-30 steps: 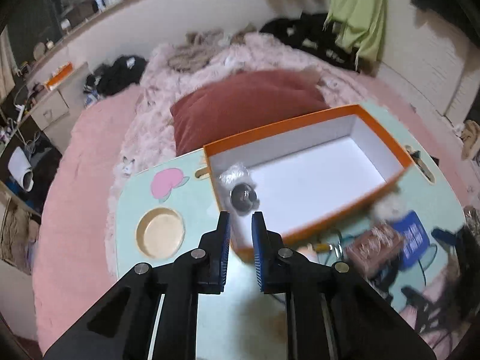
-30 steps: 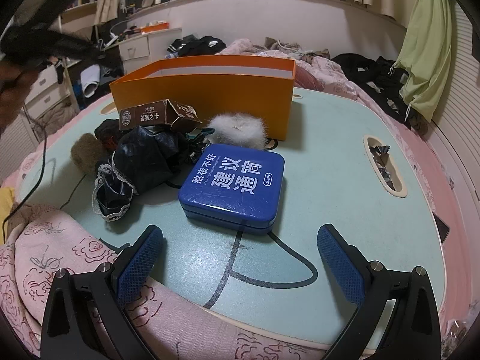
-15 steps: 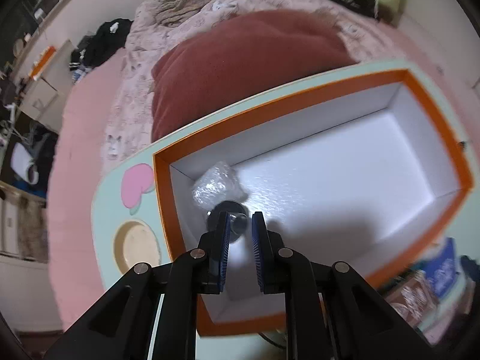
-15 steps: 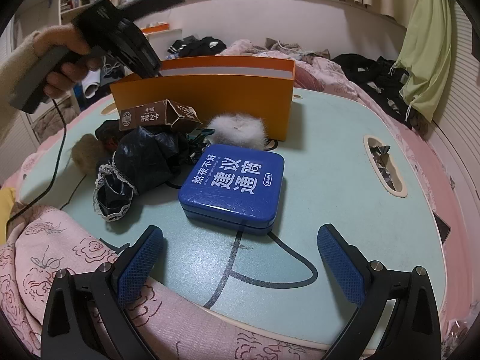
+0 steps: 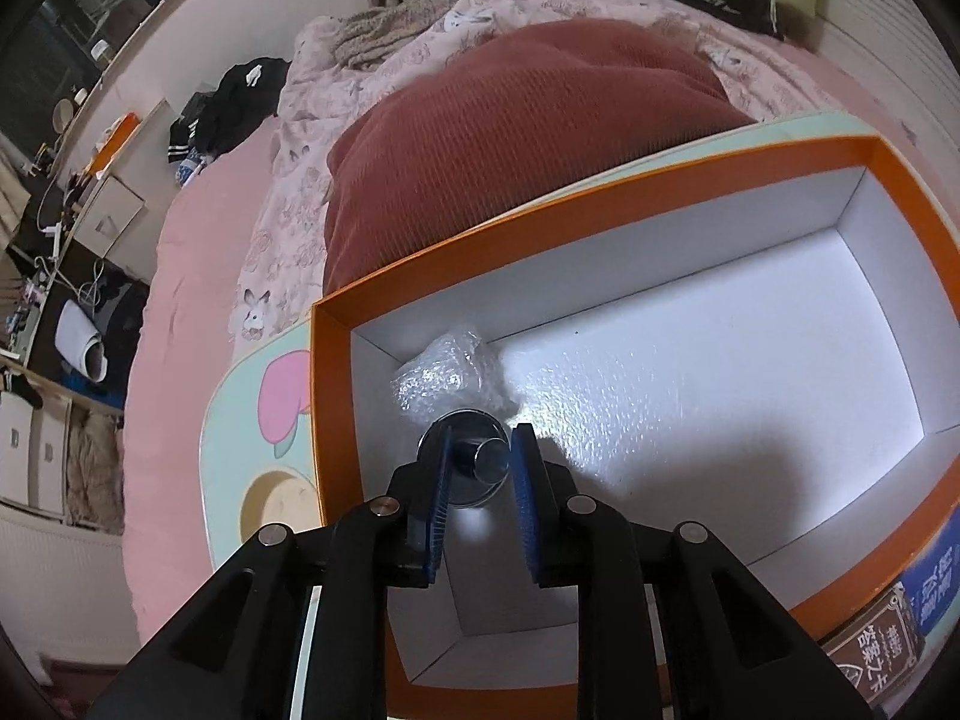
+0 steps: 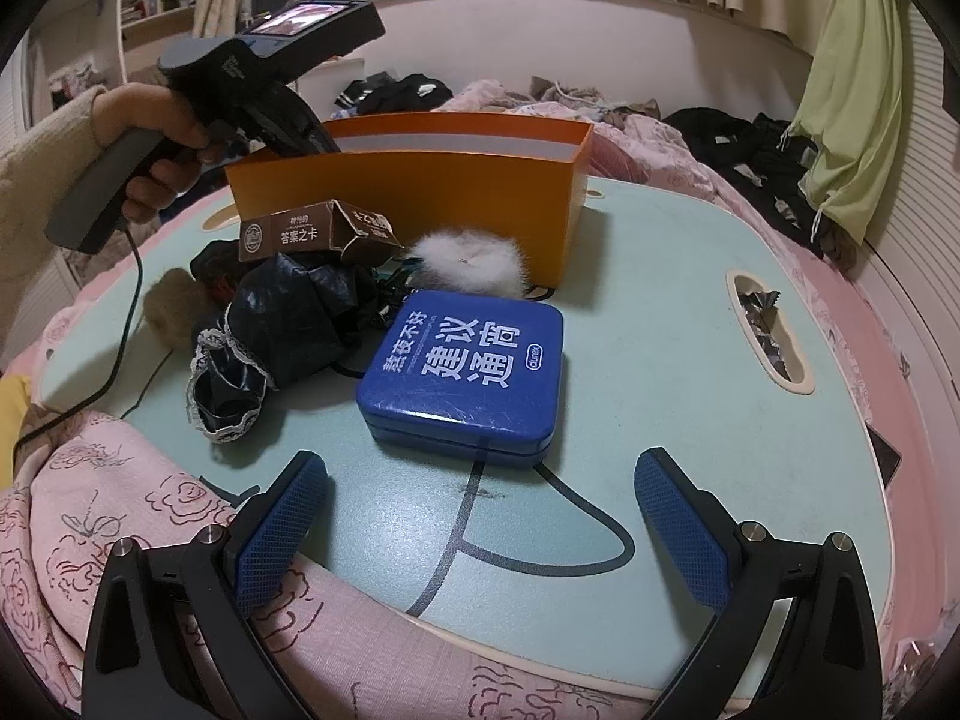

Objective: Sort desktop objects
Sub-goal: 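Reach into the box and grasp the clear plastic wrap with the left gripper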

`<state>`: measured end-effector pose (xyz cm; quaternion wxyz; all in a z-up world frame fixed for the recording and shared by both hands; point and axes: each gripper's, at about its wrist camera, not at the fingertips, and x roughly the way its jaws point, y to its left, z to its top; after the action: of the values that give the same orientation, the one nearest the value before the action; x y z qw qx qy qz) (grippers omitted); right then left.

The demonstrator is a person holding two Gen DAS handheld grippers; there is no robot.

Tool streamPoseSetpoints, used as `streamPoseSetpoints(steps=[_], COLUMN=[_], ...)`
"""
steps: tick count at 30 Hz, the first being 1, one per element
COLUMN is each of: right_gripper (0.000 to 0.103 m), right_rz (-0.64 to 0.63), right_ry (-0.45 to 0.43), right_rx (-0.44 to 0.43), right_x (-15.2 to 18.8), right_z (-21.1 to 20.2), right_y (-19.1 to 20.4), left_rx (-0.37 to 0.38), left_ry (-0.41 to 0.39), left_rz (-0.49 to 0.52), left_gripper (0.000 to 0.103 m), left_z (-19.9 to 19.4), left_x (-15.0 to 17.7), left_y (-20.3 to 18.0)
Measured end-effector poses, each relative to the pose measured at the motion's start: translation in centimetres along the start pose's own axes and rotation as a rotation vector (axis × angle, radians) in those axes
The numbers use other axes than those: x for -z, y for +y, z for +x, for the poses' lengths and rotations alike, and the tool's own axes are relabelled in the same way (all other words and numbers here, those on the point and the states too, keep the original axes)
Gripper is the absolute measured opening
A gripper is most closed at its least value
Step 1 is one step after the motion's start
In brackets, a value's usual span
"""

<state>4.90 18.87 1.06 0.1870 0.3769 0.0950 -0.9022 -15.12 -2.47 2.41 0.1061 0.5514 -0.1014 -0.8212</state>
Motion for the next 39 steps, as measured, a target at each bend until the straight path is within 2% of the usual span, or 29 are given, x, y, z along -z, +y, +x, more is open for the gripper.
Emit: streamPoseSetpoints(steps=[3,5,8,13,15,17,19,23,27,32,35,39], right_gripper=[0.103,0.103,0.103,0.103,0.103,0.103,0.103,0.103,0.103,0.103,0.103,0.103], right_rz=[0.000,0.000,0.001,0.001,0.001,0.001,0.001,0.002,0.003,0.003,0.003,0.003], right_ry=[0.000,0.000,0.000,0.000,-0.001,-0.001,-0.001,-0.002,-0.001,-0.002,-0.002,-0.002], right_rx=[0.000,0.000,0.000,0.000,0.000,0.000,0.000,0.002,0.002,0.002,0.002,0.002], right_x=[0.0,0.0,0.0,0.0,0.1,0.1,0.1,0.2,0.1,0.2,0.2,0.3], right_z=[0.0,0.0,0.0,0.0,0.0,-0.1,-0.1,-0.1,-0.1,-0.1,0.0,0.0], right_y=[0.0,0.0,0.0,0.0,0.0,-0.1,-0.1,-0.1,-0.1,-0.1,-0.1,-0.1], left_rx=[0.034,0.086,0.151,0.299,0.330,0.326,0.316,0.224,0.102,0.039,0.005,0.010], left_ry=[-0.028,-0.071,-0.148,-0.265,-0.288,-0.285,-0.250,-0.046,0.125,0.210,0.242,0.274], left_rz=[-0.011,-0.020,-0.047,-0.077,-0.082,-0.087,-0.102,-0.104,-0.029,0.017,0.058,0.053], left_gripper=[0.017,0.000,0.000,0.000,0.000,0.000,0.001,0.020,0.020,0.020,0.025,0.025], left_z=[-0.3,-1.3,-4.4,-9.8,-11.1,-11.6,-10.9,-6.1,-1.7,0.1,0.8,1.4], left_x=[0.0,0.1,0.8,3.0,3.4,3.3,2.5,0.8,-0.7,-1.7,-1.8,-1.9], left_y=[0.6,1.0,1.7,2.4,2.7,3.0,3.4,3.3,1.9,1.4,0.8,0.6])
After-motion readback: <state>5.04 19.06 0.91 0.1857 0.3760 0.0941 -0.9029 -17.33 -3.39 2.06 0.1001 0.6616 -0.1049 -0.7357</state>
